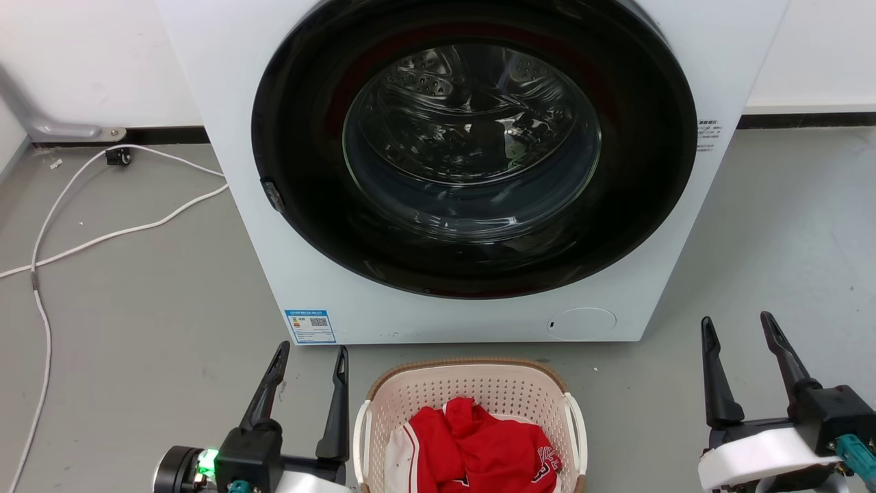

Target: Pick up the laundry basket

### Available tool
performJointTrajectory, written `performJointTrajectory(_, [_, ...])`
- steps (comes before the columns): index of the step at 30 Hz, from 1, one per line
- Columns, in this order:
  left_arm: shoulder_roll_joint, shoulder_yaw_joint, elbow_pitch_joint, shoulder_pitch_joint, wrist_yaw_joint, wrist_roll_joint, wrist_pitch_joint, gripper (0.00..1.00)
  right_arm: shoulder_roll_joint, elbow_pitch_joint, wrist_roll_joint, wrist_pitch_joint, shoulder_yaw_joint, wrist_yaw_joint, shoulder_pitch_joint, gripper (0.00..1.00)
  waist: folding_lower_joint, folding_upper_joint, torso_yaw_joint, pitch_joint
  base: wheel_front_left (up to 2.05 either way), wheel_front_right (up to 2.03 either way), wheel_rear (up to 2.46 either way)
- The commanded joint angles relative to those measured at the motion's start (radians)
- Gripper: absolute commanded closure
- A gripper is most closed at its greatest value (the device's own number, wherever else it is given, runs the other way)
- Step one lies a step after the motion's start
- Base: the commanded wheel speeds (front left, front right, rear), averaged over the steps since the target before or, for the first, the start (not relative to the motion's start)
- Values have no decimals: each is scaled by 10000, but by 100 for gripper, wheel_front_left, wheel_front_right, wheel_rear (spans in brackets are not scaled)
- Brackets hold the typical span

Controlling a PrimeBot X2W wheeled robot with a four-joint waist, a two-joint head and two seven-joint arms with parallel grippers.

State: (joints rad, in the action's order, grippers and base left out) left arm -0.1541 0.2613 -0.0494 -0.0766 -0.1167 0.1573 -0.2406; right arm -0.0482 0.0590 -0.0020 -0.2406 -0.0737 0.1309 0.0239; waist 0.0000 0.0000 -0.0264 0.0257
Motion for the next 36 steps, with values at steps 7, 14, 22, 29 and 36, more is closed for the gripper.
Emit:
performJointTrajectory(7, [280, -299, -26, -217, 366, -634, -184, 0, -34, 128, -536, -177, -10, -3, 33, 0, 0, 0, 10, 14, 0, 0, 0])
performJointTrajectory(14, [473, -480, 100, -307, 816, -1059, -269, 0, -32, 242, -662, -250, 0, -3, 17, 0, 0, 0, -2, 39, 0, 0, 0])
performJointTrajectory(22, [682, -768, 135, -385, 1056, -1139, -252, 0, -32, 311, -529, -249, -8, -3, 73, 0, 0, 0, 6, 64, 0, 0, 0])
performJointTrajectory(29, [803, -947, 253, -432, 1234, -1180, -252, 0, -32, 417, -383, -249, 6, -3, 88, 0, 0, 0, 11, -7, 0, 0, 0])
performJointTrajectory(36, [889, -989, 938, -158, 1437, -1115, -252, 0, -31, 1009, -539, -247, 0, -3, -163, 0, 0, 0, -5, -721, 0, 0, 0])
